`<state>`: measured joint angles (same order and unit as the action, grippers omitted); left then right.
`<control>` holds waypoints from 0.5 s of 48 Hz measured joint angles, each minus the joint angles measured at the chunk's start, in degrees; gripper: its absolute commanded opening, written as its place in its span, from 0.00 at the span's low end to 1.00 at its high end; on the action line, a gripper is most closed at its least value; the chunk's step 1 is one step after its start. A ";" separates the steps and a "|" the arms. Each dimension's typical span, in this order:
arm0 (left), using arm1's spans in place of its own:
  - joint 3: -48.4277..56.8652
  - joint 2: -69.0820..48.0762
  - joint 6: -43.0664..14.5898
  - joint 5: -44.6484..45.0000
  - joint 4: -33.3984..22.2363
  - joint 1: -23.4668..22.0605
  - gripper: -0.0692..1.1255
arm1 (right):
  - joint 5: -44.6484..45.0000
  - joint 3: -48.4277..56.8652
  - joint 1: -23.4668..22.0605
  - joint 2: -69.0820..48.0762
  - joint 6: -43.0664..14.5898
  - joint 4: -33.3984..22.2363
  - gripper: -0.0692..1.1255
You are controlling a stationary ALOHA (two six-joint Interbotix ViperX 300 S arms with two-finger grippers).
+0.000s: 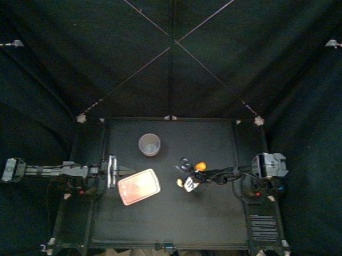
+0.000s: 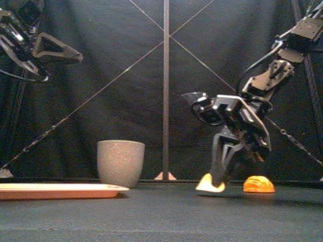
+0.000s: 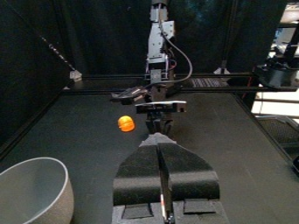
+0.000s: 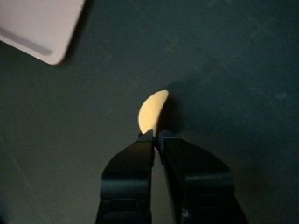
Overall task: Pick the chip then place it in the grey bowl
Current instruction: Place chip in the grey bowl
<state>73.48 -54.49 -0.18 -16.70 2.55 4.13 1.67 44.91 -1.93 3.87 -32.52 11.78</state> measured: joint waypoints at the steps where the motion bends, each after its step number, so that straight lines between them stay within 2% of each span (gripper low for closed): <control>1: 0.00 0.00 0.00 0.00 0.00 0.00 0.10 | -0.09 -0.35 0.00 0.00 0.00 -0.35 0.46; 9: 0.00 0.00 0.00 0.00 0.00 0.09 0.10 | -0.09 -4.66 0.00 0.09 0.18 -4.39 0.46; 16: 0.09 0.00 0.00 0.00 0.00 0.09 0.10 | -1.14 -10.63 -2.37 0.18 0.44 -10.72 0.46; 24: 0.00 0.00 0.00 -0.09 -0.09 0.18 0.10 | -6.24 -18.11 -9.14 2.46 -0.09 -18.37 0.46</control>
<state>73.48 -54.49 -0.18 -16.79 2.46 4.31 -4.57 26.81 -11.07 6.33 -32.61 -6.59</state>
